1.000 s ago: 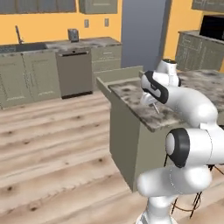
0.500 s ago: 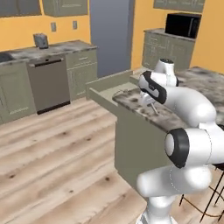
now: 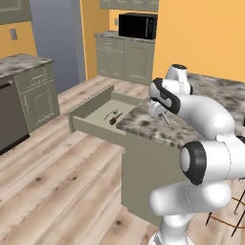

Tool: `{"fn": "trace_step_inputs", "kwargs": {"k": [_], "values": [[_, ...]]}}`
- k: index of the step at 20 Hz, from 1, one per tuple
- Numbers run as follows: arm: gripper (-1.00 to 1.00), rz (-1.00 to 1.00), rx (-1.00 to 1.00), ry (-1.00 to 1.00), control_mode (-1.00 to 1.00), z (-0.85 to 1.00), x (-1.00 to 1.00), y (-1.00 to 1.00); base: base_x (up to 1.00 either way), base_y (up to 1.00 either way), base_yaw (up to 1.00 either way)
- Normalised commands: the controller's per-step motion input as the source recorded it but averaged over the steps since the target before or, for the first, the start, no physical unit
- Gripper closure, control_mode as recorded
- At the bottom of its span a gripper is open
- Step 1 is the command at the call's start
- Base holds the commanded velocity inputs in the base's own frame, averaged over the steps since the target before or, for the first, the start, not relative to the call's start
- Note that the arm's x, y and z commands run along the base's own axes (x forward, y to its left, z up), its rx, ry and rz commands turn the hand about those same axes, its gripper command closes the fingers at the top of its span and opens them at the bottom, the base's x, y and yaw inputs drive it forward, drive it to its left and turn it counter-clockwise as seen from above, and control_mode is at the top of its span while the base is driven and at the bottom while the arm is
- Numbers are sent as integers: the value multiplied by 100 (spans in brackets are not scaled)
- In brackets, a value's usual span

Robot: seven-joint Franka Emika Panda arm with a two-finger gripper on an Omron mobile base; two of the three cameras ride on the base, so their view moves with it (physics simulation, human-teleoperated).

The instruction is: Pick up the metallic utensils from the counter and place them in the open drawer. Make sure not to pick up any wooden utensils.

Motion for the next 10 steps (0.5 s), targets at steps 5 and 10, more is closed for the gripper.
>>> {"fn": "trace_step_inputs", "kwargs": {"k": [5,10], "values": [[100,0,0,0,100,0,0,0,61,100,-60],[100,0,0,0,100,0,0,0,42,100,-56]]}}
